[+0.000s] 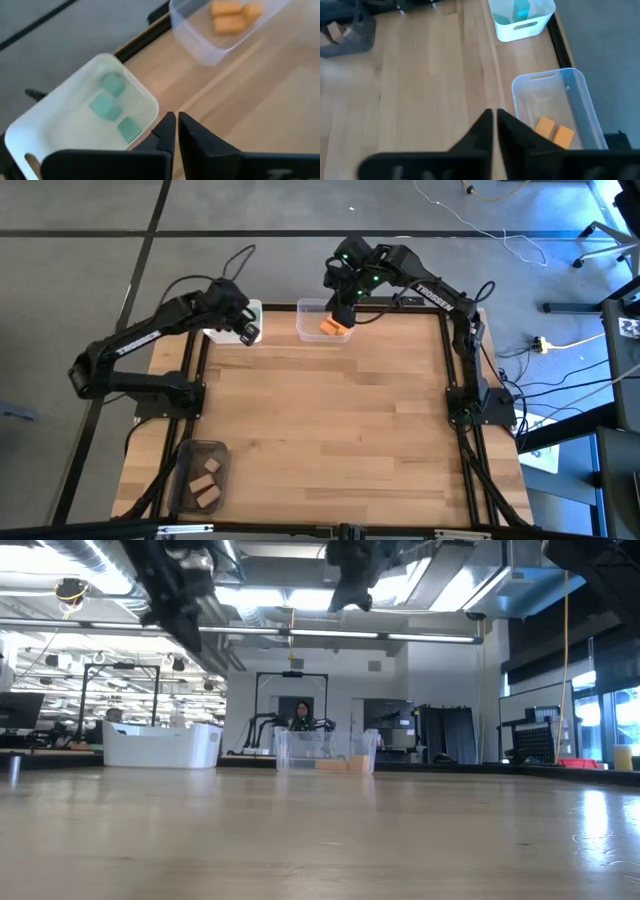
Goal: Sort & place blocks by color
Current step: Return to Home Position
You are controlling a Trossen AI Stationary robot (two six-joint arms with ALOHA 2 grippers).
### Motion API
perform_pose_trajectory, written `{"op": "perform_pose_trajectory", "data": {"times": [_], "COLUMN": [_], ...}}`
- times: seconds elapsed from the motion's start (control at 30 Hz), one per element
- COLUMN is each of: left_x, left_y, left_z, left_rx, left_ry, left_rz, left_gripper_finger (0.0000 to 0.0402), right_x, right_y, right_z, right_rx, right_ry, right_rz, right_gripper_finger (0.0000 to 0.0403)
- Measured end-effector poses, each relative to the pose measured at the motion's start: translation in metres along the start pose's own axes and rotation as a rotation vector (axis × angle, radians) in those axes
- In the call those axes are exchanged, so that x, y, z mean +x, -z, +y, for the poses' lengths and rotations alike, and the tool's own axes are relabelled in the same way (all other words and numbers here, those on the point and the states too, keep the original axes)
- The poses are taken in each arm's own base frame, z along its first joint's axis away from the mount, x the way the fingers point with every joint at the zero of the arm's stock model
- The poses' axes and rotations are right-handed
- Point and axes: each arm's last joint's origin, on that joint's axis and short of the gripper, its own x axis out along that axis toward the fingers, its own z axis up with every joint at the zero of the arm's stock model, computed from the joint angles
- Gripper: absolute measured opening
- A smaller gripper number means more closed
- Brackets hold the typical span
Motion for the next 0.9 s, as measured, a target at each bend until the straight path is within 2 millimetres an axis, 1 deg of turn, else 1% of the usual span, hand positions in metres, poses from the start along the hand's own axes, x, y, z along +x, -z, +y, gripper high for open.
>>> {"op": "perform_pose_trajectory", "data": {"times": [0.03, 0.17, 0.27, 0.37, 0.47, 0.67, 0.77, 0.9], "left_x": [-0.007, -0.044, -0.070, -0.094, -0.115, -0.147, -0.162, -0.180], "left_y": [0.001, 0.008, 0.016, 0.030, 0.048, 0.080, 0.095, 0.120], "left_z": [0.001, 0.007, 0.011, 0.016, 0.022, 0.032, 0.037, 0.044], "left_rx": [0.000, 0.021, 0.023, 0.018, 0.012, -0.001, 0.002, 0.010], "left_ry": [0.013, 0.063, 0.110, 0.133, 0.140, 0.173, 0.185, 0.183], "left_rz": [-0.025, -0.150, -0.241, -0.307, -0.343, -0.440, -0.518, -0.614], "left_gripper_finger": [0.0009, 0.0003, 0.0001, 0.0000, 0.0000, 0.0000, 0.0000, 0.0000], "right_x": [-0.002, -0.017, -0.034, -0.055, -0.083, -0.140, -0.169, -0.204], "right_y": [0.000, 0.004, 0.008, 0.012, 0.018, 0.036, 0.049, 0.073], "right_z": [0.003, 0.013, 0.021, 0.029, 0.041, 0.067, 0.079, 0.091], "right_rx": [-0.010, -0.015, -0.017, -0.013, -0.017, -0.019, -0.018, 0.057], "right_ry": [0.009, 0.011, 0.019, 0.024, 0.037, 0.104, 0.166, 0.268], "right_rz": [0.006, 0.027, 0.042, 0.024, 0.000, -0.058, -0.081, -0.105], "right_gripper_finger": [0.0015, 0.0009, 0.0004, 0.0003, 0.0002, 0.0001, 0.0001, 0.0001]}}
